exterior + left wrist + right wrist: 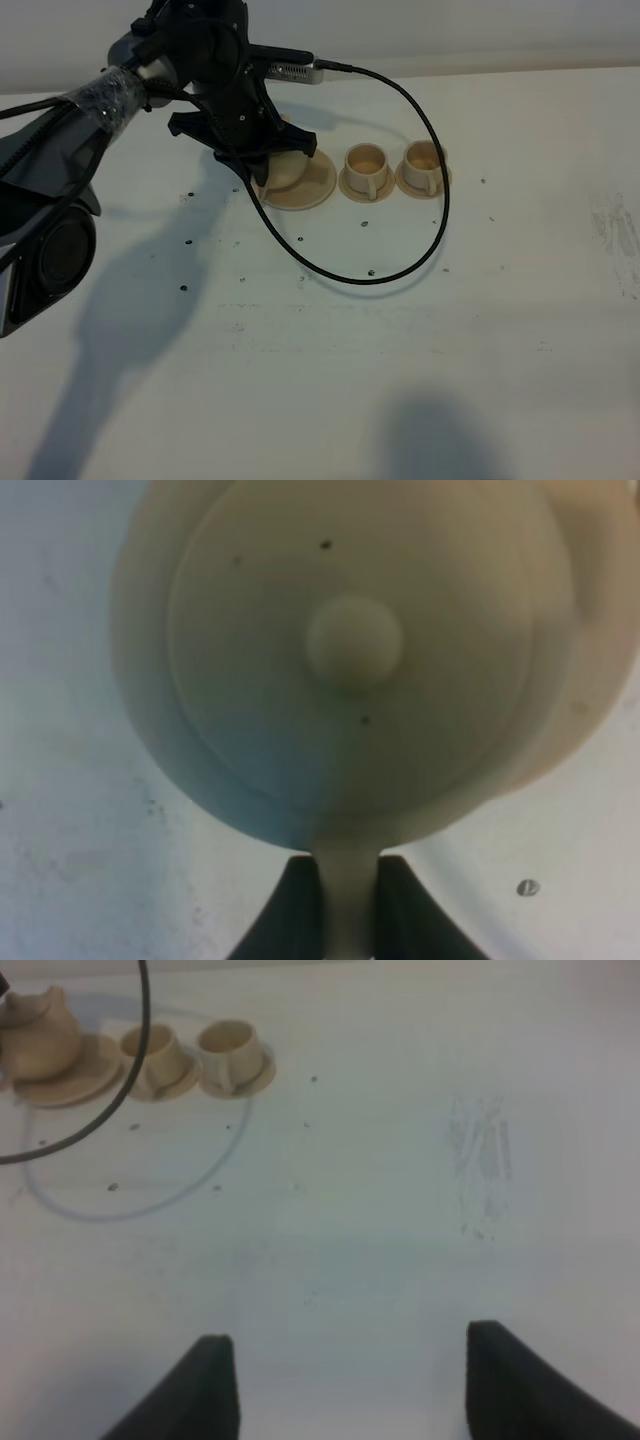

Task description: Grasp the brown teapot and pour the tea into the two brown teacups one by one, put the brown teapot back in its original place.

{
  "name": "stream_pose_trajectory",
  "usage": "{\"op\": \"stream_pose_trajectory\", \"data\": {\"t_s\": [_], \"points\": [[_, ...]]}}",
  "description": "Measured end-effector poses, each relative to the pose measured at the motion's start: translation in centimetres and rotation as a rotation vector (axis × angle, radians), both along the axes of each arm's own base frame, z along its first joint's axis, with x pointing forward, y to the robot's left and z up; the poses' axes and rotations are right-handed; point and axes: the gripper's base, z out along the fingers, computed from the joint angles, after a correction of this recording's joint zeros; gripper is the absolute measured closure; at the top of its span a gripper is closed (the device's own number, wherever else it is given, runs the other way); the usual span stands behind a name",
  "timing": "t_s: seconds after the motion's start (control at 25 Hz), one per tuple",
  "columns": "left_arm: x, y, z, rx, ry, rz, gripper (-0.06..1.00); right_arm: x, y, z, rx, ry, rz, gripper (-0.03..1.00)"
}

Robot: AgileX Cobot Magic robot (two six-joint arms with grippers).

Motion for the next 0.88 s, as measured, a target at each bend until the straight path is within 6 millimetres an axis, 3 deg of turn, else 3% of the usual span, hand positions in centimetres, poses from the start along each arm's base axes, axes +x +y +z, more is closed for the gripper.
{"op": "stream_pose_trajectory", "data": {"t_s": [0.44, 0.88], "points": [[-0.2, 0.1, 3.5, -0.013, -0.106, -0.152, 0.84, 0.0, 0.0, 0.0, 0.0, 0.0, 0.0, 0.45], [-0.5, -0.1, 4.2, -0.021, -0.126, -0.339, 0.84, 0.0, 0.0, 0.0, 0.0, 0.0, 0.0, 0.45]]}}
